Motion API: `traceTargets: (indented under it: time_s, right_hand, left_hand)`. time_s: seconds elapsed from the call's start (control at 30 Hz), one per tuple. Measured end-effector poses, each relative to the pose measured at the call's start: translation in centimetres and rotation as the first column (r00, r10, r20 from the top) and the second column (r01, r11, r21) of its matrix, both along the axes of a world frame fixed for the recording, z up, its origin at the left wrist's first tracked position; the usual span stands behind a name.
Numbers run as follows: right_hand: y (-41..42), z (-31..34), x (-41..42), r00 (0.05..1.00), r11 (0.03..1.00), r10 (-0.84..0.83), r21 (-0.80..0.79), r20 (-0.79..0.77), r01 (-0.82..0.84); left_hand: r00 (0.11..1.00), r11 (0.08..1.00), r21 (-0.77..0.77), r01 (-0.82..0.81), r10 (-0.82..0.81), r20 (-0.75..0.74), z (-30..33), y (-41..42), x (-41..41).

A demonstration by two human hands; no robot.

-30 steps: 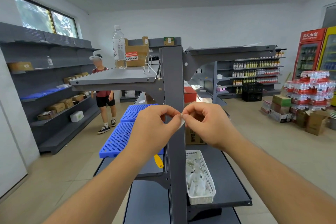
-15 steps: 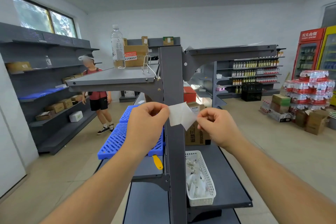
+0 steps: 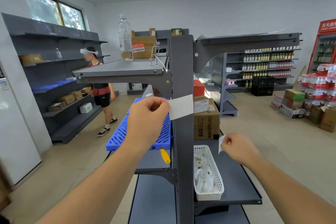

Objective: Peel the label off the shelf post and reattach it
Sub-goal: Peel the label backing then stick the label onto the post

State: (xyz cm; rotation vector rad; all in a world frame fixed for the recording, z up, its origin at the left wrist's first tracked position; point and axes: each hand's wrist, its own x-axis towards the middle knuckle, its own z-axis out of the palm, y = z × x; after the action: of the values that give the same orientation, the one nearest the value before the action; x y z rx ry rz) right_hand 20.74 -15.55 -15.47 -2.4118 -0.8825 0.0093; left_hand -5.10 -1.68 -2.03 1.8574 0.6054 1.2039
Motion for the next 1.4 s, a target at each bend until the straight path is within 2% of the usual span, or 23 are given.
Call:
traceTargets:
  time_s: [0.27,0.47,0.77,1.1,1.27,1.33,1.4]
  right_hand:
    - [3.0,-4.3,1.0,0.996,0.976,0.094,-0.196,0.004,-0.092]
    - [5.4,-5.0,0.0,0.983,0.931,0.162,-0.343,0.089,-0.122]
    - [6.7,-4.5,0.1,0.978,0.939,0.15,-0.33,0.144,-0.095]
    - [6.7,-5.0,0.8,0.971,0.97,0.122,-0.232,0.205,-0.072]
    - [6.7,-4.7,0.6,0.977,0.976,0.119,-0.201,0.176,-0.083]
    - [6.6,-4.6,0.3,0.981,0.985,0.089,-0.163,0.173,-0.061]
    - [6.4,-3.9,-0.3,0.985,0.997,0.051,-0.061,0.166,-0.042]
  left_hand:
    - [1.0,0.999,0.031,-0.02,0.02,-0.014,-0.9,0.9,-1.3]
    - [0.999,0.997,0.076,-0.029,0.032,-0.033,-1.1,1.3,-1.8]
    - [1.0,0.997,0.07,-0.018,0.02,-0.022,-1.2,1.6,-1.6]
    - [1.0,0.998,0.066,0.006,-0.004,-0.027,-1.2,1.6,-1.4]
    - [0.999,0.998,0.069,0.001,0.001,-0.035,-1.2,1.6,-1.3]
    - [0.999,0.997,0.074,-0.003,0.006,-0.038,-1.2,1.7,-1.3]
    - [0.999,0.997,0.078,0.001,0.002,-0.036,-1.2,1.8,-1.4]
